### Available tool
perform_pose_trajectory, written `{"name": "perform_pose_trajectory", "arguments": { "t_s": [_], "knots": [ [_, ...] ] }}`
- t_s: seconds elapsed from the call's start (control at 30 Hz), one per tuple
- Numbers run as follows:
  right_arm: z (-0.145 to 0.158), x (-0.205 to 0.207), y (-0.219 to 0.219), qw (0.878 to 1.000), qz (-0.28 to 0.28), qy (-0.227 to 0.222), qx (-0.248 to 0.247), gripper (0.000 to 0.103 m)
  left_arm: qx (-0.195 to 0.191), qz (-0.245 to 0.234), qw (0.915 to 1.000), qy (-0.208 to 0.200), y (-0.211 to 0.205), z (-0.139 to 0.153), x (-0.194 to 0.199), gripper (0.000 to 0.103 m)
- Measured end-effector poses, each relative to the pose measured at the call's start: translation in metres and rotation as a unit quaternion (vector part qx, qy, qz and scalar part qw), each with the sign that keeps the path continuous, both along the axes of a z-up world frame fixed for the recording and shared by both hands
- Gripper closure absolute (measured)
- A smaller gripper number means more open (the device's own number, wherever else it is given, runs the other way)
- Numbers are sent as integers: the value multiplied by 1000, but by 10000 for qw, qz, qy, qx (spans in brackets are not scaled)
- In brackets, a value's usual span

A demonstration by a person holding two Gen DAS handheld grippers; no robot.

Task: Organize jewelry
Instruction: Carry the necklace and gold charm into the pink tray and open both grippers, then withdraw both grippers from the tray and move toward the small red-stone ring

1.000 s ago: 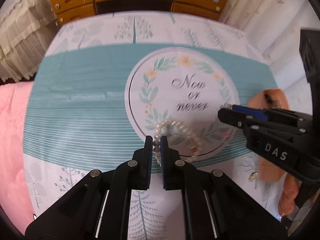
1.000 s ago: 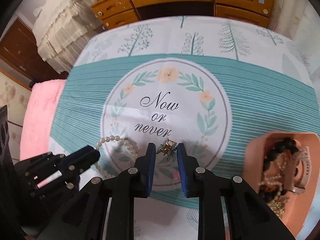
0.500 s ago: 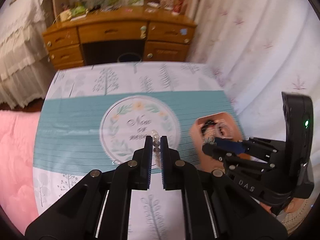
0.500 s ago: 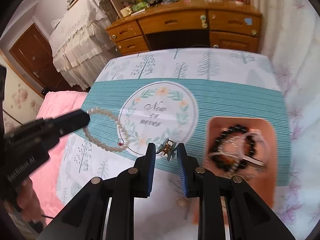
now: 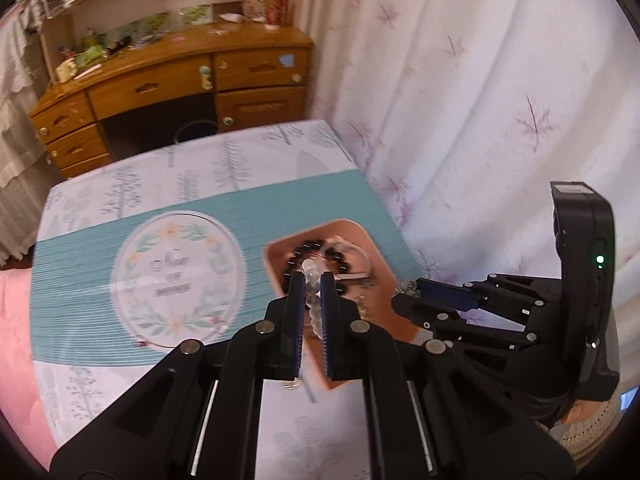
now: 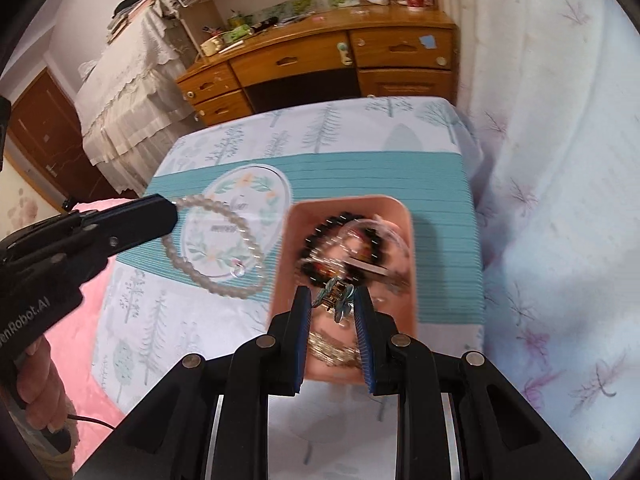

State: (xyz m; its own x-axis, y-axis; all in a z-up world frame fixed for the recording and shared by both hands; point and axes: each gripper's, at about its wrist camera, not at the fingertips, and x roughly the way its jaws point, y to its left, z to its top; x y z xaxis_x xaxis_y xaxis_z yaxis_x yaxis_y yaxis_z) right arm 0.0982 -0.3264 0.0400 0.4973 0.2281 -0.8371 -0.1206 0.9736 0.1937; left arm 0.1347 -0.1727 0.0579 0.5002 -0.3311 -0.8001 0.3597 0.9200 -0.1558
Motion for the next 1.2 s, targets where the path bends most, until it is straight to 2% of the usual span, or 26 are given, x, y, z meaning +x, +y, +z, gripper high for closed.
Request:
{"name": "perform_pose_trajectory", "arguments": {
  "t_s": [0.17,0.3,0.47,0.63,0.67,0.73,0.8,0.83,1.2],
  "knots": [
    [-17,-5,-19,9999,79,152,-20,81,232,-191,9992,251,-42,-31,8,98],
    [-38,-2,-13,9991,228,340,-49,81,442,-306,9974,488,-65,-60,16,98],
    [-63,5,0,9971,436,588,-193,81,600,-325,9944,813,-75,-95,25,98],
    [-80,13,6,9952,485,785,-314,81,735,-315,9911,1066,-70,-113,32,97],
    [-81,15,6,9950,497,814,-294,79,742,-319,9907,1095,-69,-115,33,96],
    [-84,18,6,9951,497,819,-235,74,753,-321,9905,1101,-65,-115,33,87],
    [-82,19,6,9957,455,784,-201,71,741,-302,9914,1038,-60,-112,30,63],
    [-81,19,6,9959,451,763,-189,71,723,-297,9920,996,-57,-108,28,59],
    [-51,2,18,9974,480,477,-243,71,707,-134,9954,631,-18,-78,4,58]
  ]
}}
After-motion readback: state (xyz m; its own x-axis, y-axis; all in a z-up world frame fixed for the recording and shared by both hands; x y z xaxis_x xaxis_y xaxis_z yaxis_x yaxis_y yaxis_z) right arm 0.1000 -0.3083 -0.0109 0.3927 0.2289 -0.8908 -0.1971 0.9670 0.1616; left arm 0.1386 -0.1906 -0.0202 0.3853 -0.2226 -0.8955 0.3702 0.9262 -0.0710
